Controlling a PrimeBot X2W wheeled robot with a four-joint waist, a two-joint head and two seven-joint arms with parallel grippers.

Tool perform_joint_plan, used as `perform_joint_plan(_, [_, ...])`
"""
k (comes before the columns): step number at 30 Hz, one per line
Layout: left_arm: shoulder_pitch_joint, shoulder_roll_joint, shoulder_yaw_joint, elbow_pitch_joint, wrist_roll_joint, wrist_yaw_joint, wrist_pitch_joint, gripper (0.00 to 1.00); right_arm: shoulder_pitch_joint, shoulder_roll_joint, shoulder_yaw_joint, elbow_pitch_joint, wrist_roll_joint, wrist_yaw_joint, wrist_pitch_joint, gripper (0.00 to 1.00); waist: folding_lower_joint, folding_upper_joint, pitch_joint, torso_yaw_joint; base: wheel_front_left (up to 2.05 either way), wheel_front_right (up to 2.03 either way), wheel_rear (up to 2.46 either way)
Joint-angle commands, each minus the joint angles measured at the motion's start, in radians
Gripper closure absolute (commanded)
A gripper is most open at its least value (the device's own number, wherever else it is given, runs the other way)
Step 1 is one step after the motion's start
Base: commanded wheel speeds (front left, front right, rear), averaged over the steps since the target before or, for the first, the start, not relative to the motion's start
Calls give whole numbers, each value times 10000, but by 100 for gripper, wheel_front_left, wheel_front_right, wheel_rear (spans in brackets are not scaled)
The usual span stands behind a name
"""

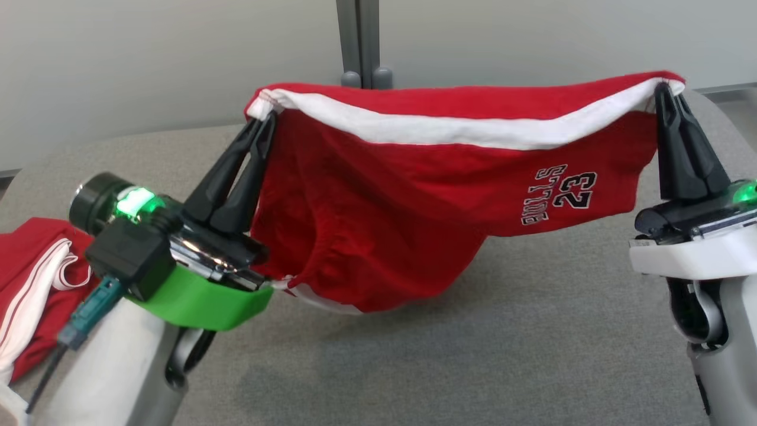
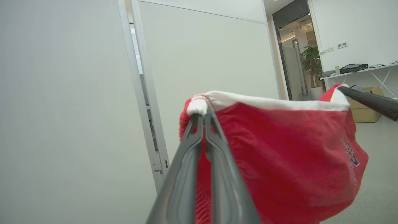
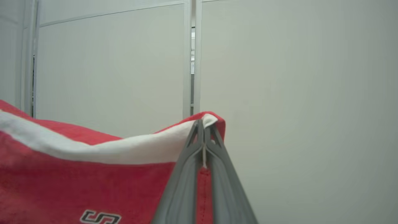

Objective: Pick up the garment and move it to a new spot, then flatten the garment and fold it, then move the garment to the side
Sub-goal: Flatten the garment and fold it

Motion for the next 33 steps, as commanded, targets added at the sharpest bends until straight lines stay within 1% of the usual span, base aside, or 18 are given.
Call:
perform_joint_plan(1, [-406, 262, -105, 153, -201, -27, -6, 100, -177, -102, 76, -22, 20, -7, -14, 100, 0, -1, 10, -17, 0, 0, 0])
perform_joint_plan(3, [-832, 408, -156, 476, -597, -27, 10, 100, -603, -423, 156, 73, 29, -9, -8, 100, 0, -1, 145, -32, 0, 0, 0])
perform_joint_plan(5, [-1373, 577, -213, 891, -948, -27, 119, 100, -1047, -612, 327, 310, 105, -7, 64, 100, 0, -1, 401, -51, 0, 0, 0])
perform_joint_plan(8, [-1909, 709, -521, 1718, -1292, -27, 445, 100, -1652, -907, 612, 954, -39, -7, 189, 100, 0, -1, 817, -26, 0, 0, 0])
perform_joint_plan(9, [-2173, 664, -477, 2042, -1441, -27, 483, 100, -1947, -949, 751, 1257, -75, -9, 197, 100, 0, -1, 1009, -23, 0, 0, 0])
perform_joint_plan(12, [-2753, 535, -453, 2937, -1890, -16, 616, 100, -2813, -869, 1023, 1952, -155, -9, 148, 100, 0, -1, 1561, -67, 0, 0, 0])
perform_joint_plan(14, [-3320, 551, -541, 3631, -2127, -16, 568, 100, -3716, -777, 1191, 2554, -327, -9, 87, 100, 0, -1, 2003, -119, 0, 0, 0])
perform_joint_plan(17, [-4353, 559, -486, 4444, -2184, -14, 361, 100, -5170, -628, 1136, 3337, -677, -9, 18, 100, 0, -1, 2482, -165, 0, 0, 0])
perform_joint_plan(19, [-5062, 554, -470, 4760, -2094, -14, 192, 100, -6021, -516, 1030, 3678, -913, -11, -13, 100, 0, -1, 2674, -194, 0, 0, 0])
perform_joint_plan(21, [-5562, 490, -417, 4946, -2023, -14, 66, 100, -6654, -423, 950, 3740, -1135, -11, -16, 100, 0, -1, 2752, -207, 0, 0, 0])
perform_joint_plan(22, [-5789, 389, -219, 5038, -2099, -14, 0, 100, -6944, -319, 807, 3705, -1276, -11, -21, 100, 0, -1, 2755, -217, 0, 0, 0])
perform_joint_plan(24, [-5714, 317, 79, 5049, -2176, -14, -10, 100, -6844, -187, 561, 3686, -1375, -12, -24, 100, 0, -1, 2694, -239, 0, 0, 0])
perform_joint_plan(27, [-4793, 167, -50, 5421, -2347, -11, 2, 100, -6186, -35, 459, 3816, -1432, -12, -26, 100, 0, -1, 2583, -260, 0, 0, 0])
perform_joint_plan(29, [-4221, 195, -142, 5620, -2333, -7, -1, 100, -5561, 70, 444, 3776, -1334, -12, -27, 100, 0, -1, 2539, -278, 0, 0, 0])
perform_joint_plan(33, [-2345, -51, -365, 6029, -2307, -5, -1, 100, -3690, 232, 428, 3723, -1043, -15, -28, 100, 0, -1, 2436, -305, 0, 0, 0])
